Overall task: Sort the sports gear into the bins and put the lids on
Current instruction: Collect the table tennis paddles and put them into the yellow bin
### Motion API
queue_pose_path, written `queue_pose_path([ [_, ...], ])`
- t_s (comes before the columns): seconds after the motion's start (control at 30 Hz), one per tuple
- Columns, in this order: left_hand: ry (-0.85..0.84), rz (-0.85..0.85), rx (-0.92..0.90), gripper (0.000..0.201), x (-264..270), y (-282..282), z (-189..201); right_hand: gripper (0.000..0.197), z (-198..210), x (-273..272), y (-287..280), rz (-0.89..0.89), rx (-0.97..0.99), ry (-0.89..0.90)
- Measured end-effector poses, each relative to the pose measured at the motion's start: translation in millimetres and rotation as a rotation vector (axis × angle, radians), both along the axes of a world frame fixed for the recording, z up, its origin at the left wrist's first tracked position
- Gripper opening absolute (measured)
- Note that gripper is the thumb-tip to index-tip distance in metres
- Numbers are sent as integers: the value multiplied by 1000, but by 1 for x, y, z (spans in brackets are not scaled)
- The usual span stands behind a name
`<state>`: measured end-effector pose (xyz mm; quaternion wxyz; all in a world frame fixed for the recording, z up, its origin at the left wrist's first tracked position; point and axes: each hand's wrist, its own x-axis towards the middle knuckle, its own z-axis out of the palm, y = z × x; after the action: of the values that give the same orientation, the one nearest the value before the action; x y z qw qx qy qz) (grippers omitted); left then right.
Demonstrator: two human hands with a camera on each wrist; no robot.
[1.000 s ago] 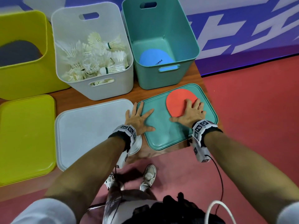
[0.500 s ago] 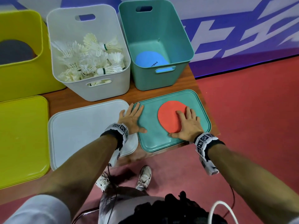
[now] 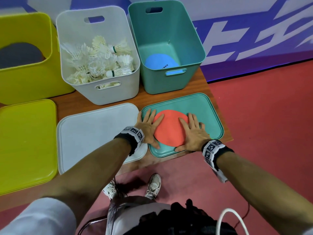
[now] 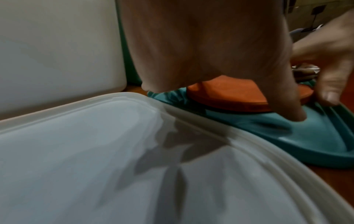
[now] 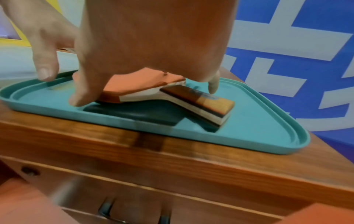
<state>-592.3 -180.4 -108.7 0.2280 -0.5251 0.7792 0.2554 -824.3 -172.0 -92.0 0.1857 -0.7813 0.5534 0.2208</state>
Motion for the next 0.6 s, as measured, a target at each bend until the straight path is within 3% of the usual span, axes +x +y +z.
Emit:
queue_pose_path([
  [0.1, 36, 3, -76, 134, -7, 3, -5, 140, 5, -1, 3, -32, 18, 11],
  [0.2, 72, -6, -182, 126, -8, 3, -5, 132, 10, 0, 3, -67, 20, -72],
  [0.4, 151, 97, -229, 117, 1, 8, 9, 128, 16, 3, -2, -103, -21, -261],
  [0.6, 218, 216, -247, 118, 44, 33, 26, 121, 41, 38, -5, 54, -23, -282],
])
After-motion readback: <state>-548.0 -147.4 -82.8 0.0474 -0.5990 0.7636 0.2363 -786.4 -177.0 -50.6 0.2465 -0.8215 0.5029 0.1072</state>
